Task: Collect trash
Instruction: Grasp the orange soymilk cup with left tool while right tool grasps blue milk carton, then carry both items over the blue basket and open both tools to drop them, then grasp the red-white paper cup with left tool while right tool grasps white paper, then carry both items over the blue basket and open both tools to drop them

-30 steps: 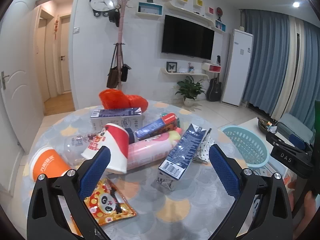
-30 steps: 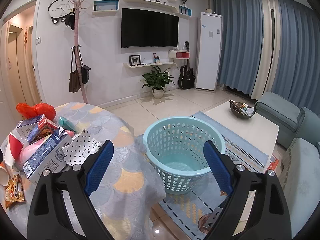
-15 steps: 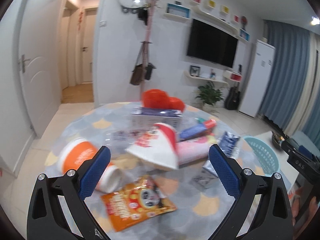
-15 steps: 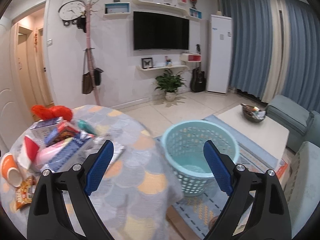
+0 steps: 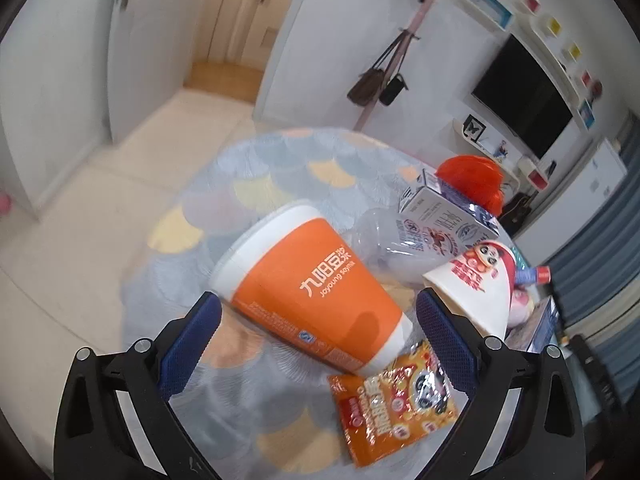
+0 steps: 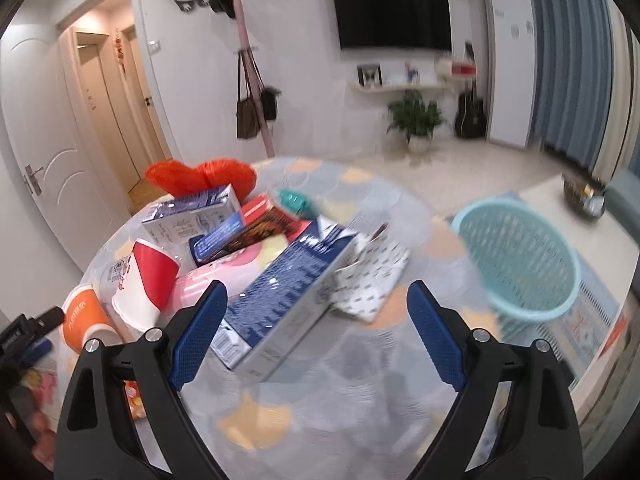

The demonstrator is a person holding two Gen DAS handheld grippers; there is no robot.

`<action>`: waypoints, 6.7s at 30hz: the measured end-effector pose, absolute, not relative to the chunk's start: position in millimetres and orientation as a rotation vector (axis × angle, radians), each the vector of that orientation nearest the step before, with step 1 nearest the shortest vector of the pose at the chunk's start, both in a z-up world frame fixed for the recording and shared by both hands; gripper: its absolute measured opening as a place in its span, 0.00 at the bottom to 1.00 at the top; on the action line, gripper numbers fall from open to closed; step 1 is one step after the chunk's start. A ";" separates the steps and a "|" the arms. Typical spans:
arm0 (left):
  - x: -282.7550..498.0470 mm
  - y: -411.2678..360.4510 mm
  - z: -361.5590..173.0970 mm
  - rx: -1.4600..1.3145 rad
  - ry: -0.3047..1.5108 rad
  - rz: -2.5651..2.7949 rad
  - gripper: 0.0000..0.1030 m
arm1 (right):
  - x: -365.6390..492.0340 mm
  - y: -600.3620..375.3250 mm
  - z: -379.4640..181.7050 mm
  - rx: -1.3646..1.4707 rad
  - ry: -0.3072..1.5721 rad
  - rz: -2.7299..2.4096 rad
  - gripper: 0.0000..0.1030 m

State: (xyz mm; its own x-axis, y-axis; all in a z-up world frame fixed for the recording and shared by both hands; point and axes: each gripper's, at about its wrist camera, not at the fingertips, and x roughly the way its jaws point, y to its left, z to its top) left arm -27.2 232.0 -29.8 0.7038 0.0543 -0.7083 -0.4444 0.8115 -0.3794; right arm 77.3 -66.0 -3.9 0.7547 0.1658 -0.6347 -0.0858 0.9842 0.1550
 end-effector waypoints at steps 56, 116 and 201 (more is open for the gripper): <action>89.6 -20.5 55.3 -0.240 0.596 -0.246 0.77 | 114.4 -249.3 46.1 0.304 0.568 -0.017 0.34; 38.1 106.4 26.7 -0.241 0.625 -0.007 0.93 | 151.4 -155.0 4.8 0.196 0.734 0.188 0.75; 235.3 -208.8 -38.6 -0.008 0.864 -0.504 0.31 | 220.0 -372.7 -77.4 0.393 0.823 -0.186 0.10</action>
